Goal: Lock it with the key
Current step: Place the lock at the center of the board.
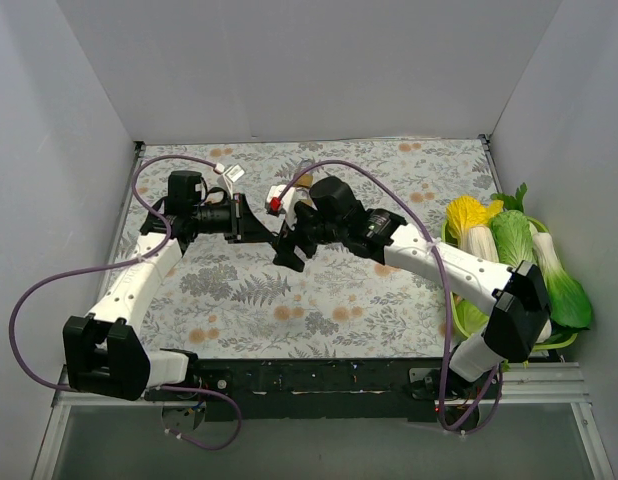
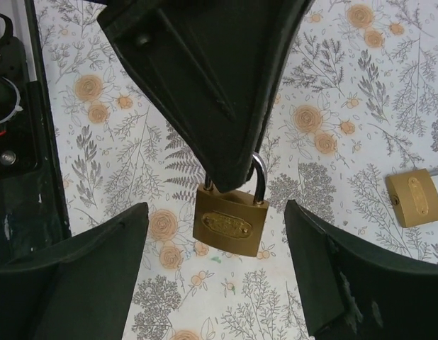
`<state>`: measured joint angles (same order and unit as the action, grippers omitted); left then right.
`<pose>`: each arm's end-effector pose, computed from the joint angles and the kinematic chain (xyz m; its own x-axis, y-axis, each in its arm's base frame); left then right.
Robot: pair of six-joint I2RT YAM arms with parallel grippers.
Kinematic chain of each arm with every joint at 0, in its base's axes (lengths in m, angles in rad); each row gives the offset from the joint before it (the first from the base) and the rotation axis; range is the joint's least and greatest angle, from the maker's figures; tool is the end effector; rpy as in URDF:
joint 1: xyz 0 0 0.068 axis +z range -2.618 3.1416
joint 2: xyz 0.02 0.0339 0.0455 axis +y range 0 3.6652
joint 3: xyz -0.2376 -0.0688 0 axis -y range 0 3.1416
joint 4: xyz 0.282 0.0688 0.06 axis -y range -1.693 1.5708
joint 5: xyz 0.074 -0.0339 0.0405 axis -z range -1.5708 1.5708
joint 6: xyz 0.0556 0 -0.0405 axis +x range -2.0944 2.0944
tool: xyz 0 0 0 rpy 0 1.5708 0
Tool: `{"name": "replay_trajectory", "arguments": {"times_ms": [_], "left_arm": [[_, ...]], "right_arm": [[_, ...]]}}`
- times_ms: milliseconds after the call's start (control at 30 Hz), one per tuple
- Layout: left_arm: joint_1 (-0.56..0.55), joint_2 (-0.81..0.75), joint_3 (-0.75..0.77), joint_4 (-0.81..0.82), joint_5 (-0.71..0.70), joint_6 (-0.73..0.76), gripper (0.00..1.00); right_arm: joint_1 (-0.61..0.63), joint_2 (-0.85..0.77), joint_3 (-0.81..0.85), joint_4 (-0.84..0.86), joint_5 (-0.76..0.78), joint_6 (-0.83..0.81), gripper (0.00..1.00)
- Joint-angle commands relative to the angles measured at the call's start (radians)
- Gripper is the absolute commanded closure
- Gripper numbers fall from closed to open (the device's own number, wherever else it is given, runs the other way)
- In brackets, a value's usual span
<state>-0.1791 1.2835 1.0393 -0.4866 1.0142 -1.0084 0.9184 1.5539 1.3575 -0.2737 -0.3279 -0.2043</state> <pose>0.3043 -0.1031 0.2624 -0.9561 -0.2811 0.0824 -0.1737 0.3177 -0.9321 0.2390 0.3424 0.2975 -0.0813 -0.4228 -0.9026 -0.9631 0.2664 -0.0380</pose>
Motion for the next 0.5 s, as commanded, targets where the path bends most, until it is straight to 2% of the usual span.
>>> {"name": "replay_trajectory", "arguments": {"times_ms": [0, 100, 133, 200, 300, 333, 433, 467], "left_arm": [[-0.005, -0.067, -0.007, 0.020, 0.021, -0.042, 1.00], [-0.005, -0.082, -0.019, 0.029, 0.021, -0.062, 1.00], [-0.003, -0.087, -0.024, 0.036, 0.021, -0.064, 1.00], [-0.005, -0.095, -0.031, 0.040, 0.018, -0.070, 1.00], [-0.005, -0.105, -0.033, 0.048, 0.020, -0.079, 1.00], [-0.005, -0.107, -0.033, 0.051, 0.018, -0.082, 1.00], [-0.005, -0.110, -0.033, 0.054, 0.020, -0.084, 1.00], [-0.005, -0.110, -0.033, 0.056, 0.014, -0.085, 0.86]], "right_arm": [[0.040, -0.021, 0.031, 0.060, 0.139, -0.047, 0.18], [0.056, -0.020, 0.029, 0.064, 0.187, -0.061, 0.28], [0.057, -0.020, 0.028, 0.065, 0.193, -0.063, 0.37], [0.060, -0.015, 0.029, 0.061, 0.205, -0.067, 0.45], [0.060, -0.008, 0.029, 0.053, 0.213, -0.067, 0.66], [0.060, -0.011, 0.028, 0.053, 0.214, -0.067, 0.78], [0.059, -0.009, 0.026, 0.053, 0.204, -0.049, 0.99], [0.057, -0.011, 0.026, 0.053, 0.202, -0.044, 0.99]]}}
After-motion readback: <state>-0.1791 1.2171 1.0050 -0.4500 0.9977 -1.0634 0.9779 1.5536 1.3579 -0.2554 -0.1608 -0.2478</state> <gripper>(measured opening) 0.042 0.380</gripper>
